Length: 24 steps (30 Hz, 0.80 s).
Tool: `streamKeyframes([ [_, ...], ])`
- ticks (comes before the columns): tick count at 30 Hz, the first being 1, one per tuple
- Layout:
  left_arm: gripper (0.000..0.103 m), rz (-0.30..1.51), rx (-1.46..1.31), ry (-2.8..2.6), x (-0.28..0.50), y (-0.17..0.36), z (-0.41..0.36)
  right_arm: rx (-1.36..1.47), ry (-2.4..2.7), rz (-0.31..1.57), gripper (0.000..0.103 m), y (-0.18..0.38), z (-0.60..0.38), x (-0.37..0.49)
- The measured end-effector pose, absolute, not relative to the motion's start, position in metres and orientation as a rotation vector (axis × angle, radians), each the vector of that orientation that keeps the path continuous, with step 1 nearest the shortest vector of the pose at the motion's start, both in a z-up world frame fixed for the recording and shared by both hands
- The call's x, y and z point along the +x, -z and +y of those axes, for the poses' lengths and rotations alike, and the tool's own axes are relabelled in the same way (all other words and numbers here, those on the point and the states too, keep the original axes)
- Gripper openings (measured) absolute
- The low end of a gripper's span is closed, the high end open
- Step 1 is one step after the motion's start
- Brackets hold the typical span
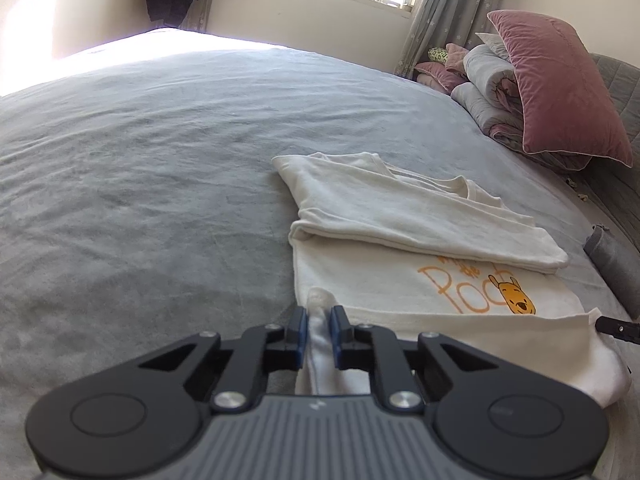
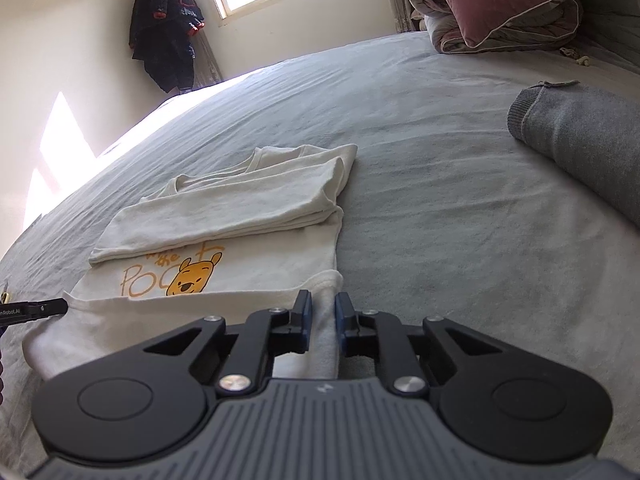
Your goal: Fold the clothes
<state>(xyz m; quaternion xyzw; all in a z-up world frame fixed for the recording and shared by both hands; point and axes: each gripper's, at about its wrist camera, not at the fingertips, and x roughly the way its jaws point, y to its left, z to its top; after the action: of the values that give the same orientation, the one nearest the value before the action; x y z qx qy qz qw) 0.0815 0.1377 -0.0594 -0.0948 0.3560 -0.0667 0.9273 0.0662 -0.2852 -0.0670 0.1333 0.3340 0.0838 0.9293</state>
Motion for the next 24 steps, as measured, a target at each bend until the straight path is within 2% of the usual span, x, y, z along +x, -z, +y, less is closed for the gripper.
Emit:
streamKeyframes([
  [9,0.012,0.735,-0.159,0.138,0.081,0.060,0.133,0.281,-0.188,0.689,0.012,0.066,-0.284,0.066],
  [11,0.012,0.739,-0.158,0.131,0.082,0.061,0.133,0.287,-0.189,0.700,0.020,0.067,-0.284,0.066],
  [15,0.012,0.730,-0.154,0.138,0.081,0.060,0.131,0.287,-0.191,0.703,0.020,0.067,-0.283,0.066],
  [16,0.009,0.725,-0.147,0.141,0.080,0.060,0.130,0.283,-0.192,0.702,0.020,0.067,-0.282,0.066],
  [19,0.006,0.693,-0.131,0.146,0.076,0.057,0.127,0.263,-0.180,0.683,0.009,0.066,-0.280,0.064],
  [24,0.006,0.617,-0.105,0.129,0.064,0.047,0.124,0.248,-0.156,0.622,0.006,0.057,-0.278,0.057],
])
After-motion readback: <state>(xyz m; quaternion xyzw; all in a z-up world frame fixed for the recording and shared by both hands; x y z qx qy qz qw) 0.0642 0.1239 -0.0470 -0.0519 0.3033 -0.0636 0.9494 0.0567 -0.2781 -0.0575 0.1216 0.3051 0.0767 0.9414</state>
